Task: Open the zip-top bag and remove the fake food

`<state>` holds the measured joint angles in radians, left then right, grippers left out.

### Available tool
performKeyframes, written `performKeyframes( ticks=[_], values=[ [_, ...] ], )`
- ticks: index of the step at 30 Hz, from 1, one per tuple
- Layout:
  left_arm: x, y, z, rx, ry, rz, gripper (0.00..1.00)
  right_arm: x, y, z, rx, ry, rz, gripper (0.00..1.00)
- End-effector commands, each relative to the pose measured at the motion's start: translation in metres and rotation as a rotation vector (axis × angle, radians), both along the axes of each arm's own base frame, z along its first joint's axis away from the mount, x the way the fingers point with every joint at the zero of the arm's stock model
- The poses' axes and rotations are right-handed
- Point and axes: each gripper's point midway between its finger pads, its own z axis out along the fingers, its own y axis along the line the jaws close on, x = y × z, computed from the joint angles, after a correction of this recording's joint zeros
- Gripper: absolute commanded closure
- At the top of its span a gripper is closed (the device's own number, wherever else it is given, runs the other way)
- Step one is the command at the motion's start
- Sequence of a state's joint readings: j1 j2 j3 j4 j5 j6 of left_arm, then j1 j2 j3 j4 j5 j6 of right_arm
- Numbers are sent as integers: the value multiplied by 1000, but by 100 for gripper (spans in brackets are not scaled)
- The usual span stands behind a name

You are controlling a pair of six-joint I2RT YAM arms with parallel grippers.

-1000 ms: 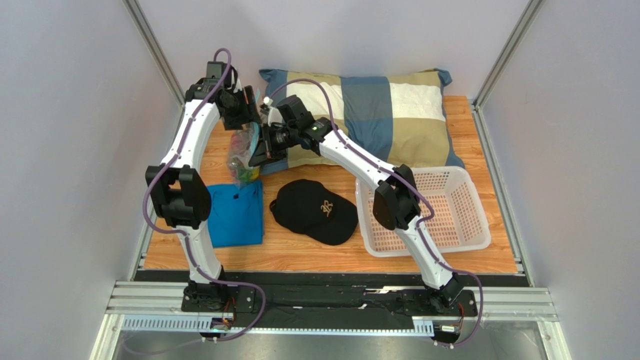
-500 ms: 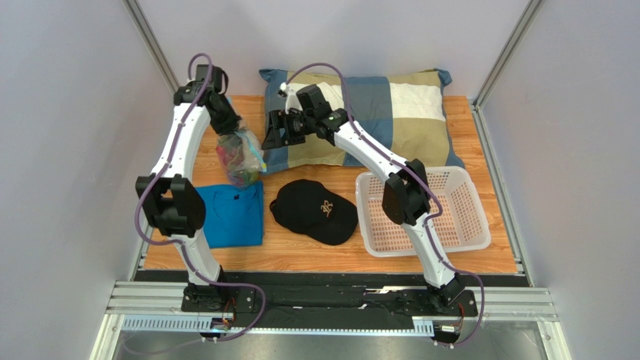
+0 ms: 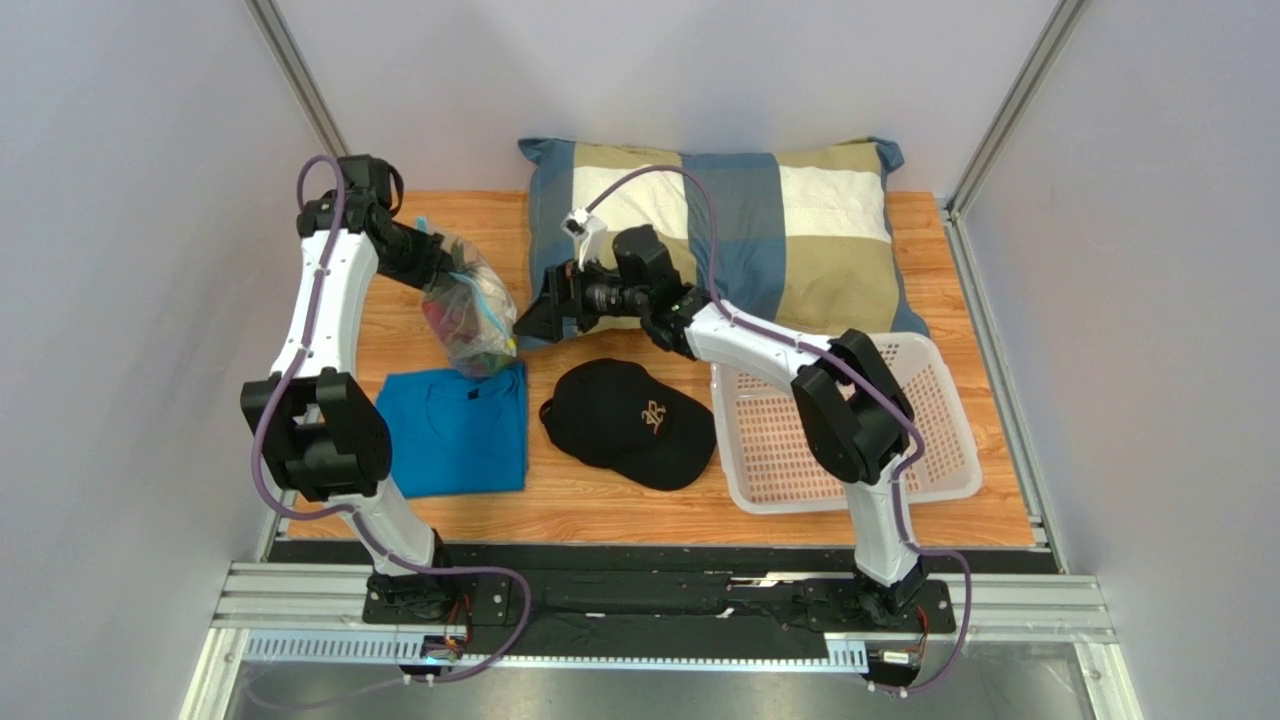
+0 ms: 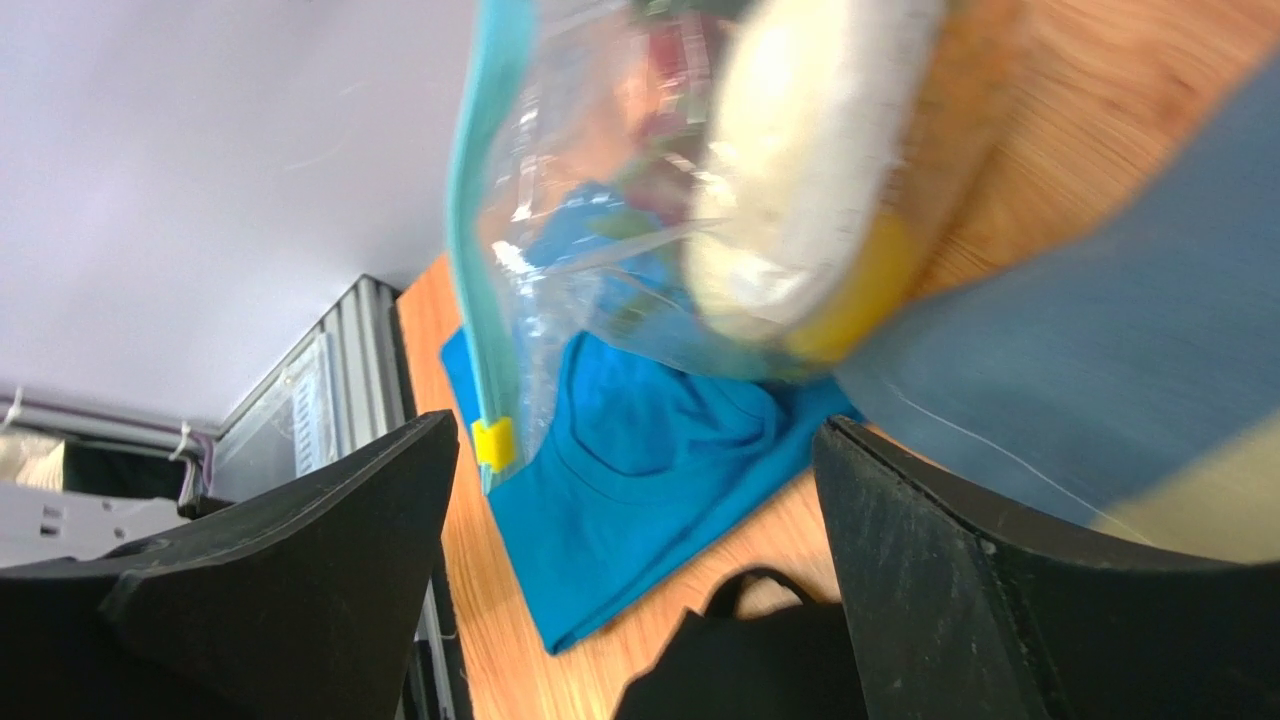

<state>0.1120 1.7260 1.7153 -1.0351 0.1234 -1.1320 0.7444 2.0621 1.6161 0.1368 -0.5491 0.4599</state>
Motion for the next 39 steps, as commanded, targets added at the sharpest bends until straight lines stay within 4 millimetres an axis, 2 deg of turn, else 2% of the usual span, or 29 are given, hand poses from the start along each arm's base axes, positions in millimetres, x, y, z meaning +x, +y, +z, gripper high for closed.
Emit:
performKeyframes(
  ticks=[1, 2, 5, 10, 12, 14, 15, 16, 19, 26, 27, 29, 32, 33, 35, 36, 37, 38, 39],
  values=[
    [-2, -5, 52, -185, -108, 171, 100, -9, 11, 47, 212, -249, -3, 4],
    [-2, -5, 56, -205, -120, 188, 100, -8, 12, 56, 269, -304, -13, 0],
    [-2, -2, 63, -271, -139, 265, 100, -6, 11, 64, 348, -396, -76, 0],
    [-4, -4, 61, -370, -151, 316, 100, -5, 27, 55, 344, -530, -106, 0],
    [-4, -4, 59, -388, -150, 317, 100, 5, 28, 56, 341, -562, -163, 0],
    [-6, -3, 60, -400, -153, 328, 100, 18, 29, 44, 329, -559, -207, 1],
    [-6, 0, 58, -409, -159, 344, 100, 21, 32, 48, 338, -566, -208, 3],
    [-7, 0, 61, -417, -172, 350, 100, 24, 34, 39, 330, -566, -207, 6],
    [-6, 4, 65, -434, -194, 369, 100, 28, 34, 34, 351, -555, -235, 14],
    [-11, 15, 70, -443, -231, 401, 100, 24, 31, 27, 411, -530, -242, 26],
    [-12, 15, 67, -452, -225, 410, 100, 24, 32, 27, 415, -524, -238, 31],
    [-12, 14, 66, -461, -225, 407, 100, 24, 34, 28, 430, -517, -234, 34],
    [-14, 16, 63, -455, -219, 411, 100, 25, 35, 33, 449, -512, -240, 49],
    [-15, 18, 63, -450, -225, 413, 100, 24, 37, 32, 449, -510, -234, 61],
    [-14, 21, 66, -419, -260, 384, 100, 28, 35, 39, 469, -506, -236, 75],
    [-15, 22, 68, -398, -275, 364, 100, 26, 37, 38, 483, -482, -208, 100],
    [-15, 24, 71, -374, -296, 326, 100, 27, 39, 39, 487, -467, -194, 100],
    [-11, 31, 84, -249, -393, 183, 97, 31, 40, 47, 500, -467, -180, 100],
    [-10, 35, 89, -157, -412, 95, 72, 27, 43, 48, 500, -461, -139, 100]
  ],
)
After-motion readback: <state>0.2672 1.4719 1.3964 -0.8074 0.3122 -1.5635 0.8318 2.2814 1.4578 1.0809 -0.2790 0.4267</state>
